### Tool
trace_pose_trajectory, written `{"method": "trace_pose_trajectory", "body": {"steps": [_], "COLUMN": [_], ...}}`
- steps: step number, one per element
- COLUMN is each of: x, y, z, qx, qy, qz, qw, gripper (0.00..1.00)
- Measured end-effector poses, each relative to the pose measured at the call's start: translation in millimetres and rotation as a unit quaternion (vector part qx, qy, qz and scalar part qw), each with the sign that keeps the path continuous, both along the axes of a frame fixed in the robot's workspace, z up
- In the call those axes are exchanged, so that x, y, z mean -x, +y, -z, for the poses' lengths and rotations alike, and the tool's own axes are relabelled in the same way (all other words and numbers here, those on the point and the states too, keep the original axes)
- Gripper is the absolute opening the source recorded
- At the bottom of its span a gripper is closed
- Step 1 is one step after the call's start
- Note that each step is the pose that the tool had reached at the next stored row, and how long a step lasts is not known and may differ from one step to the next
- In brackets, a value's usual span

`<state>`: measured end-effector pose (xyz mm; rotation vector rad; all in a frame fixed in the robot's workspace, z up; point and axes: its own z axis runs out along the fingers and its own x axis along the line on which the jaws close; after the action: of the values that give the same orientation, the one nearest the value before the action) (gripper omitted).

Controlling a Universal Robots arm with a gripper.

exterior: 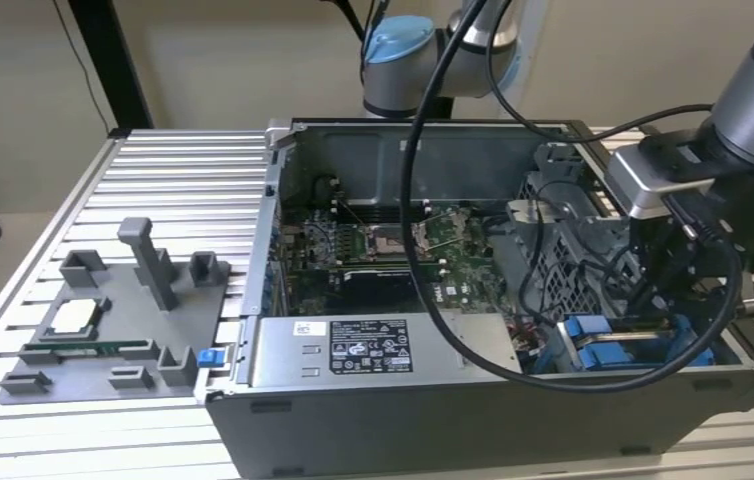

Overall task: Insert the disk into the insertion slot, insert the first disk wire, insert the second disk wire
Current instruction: 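Insert the second disk wire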

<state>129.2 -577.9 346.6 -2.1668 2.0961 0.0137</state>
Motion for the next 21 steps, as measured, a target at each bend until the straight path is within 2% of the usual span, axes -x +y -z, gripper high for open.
{"method": "trace_pose_trajectory", "body": {"steps": [7,10,18,21], "x": [1.9,2.0,2.1,2.3], "y": [0.0,0.5,2.0,2.6], "z": [2.7,3.0,4.6,6.9], "qx": [0.0077,0.0079,0.0081,0.0082], "qy": [-0.0005,-0.003,-0.0053,-0.0074], "qz": [0.0,0.0,0.0,0.0], "qw": [1.0,1.0,1.0,0.9999], "gripper": [0.0,0.0,0.0,0.0]}}
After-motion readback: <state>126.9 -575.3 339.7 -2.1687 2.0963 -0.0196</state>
